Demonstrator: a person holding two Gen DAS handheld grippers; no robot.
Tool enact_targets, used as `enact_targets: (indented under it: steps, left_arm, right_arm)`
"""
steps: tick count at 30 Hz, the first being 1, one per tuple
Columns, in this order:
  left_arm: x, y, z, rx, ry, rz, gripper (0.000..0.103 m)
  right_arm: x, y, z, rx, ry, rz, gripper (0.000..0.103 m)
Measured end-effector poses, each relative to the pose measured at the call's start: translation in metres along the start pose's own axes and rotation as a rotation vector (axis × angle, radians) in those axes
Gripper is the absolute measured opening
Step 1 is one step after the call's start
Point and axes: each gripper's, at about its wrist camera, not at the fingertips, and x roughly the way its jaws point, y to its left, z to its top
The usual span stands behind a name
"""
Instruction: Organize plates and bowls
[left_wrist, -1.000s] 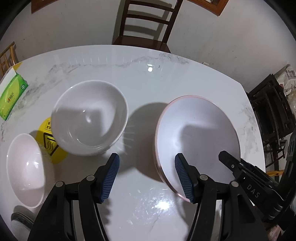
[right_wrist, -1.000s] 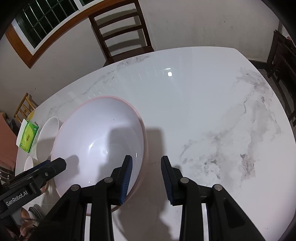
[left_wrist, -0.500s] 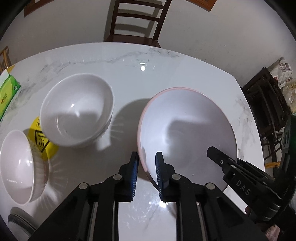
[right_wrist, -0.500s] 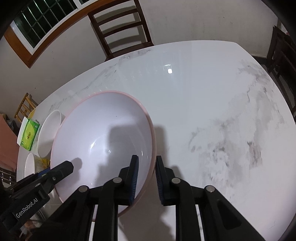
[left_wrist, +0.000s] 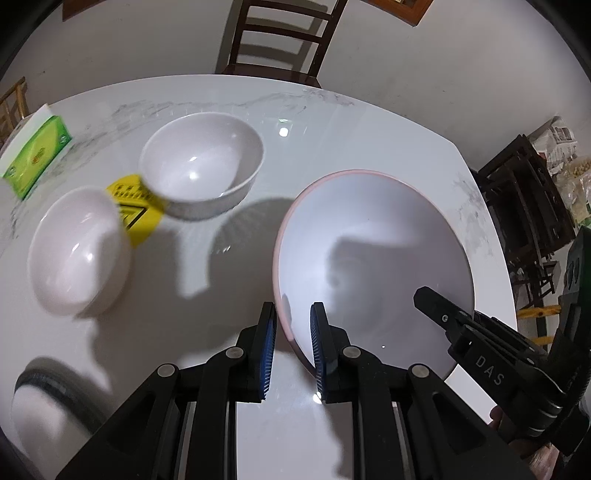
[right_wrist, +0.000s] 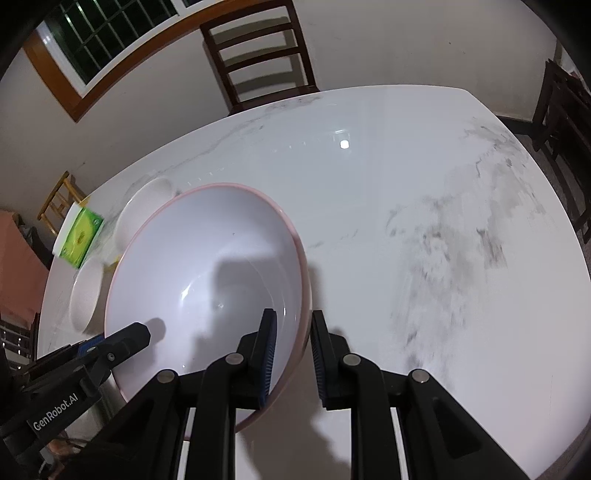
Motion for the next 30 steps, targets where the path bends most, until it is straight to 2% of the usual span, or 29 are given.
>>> enact_targets:
  steps: [17, 30]
  left_arm:
    - [-0.058, 0.044, -0.089, -0.025, 0.013, -0.004, 0.015]
    - [-0.058, 0.06, -0.126, -0.026, 0.032, 0.002, 0.015]
  right_arm:
    - [-0.038, 0.039, -0.1, -0.034, 0.028, 0.039, 0.021]
    - [-0.035, 0.049, -0.135, -0.042, 0.067, 0.032, 0.022]
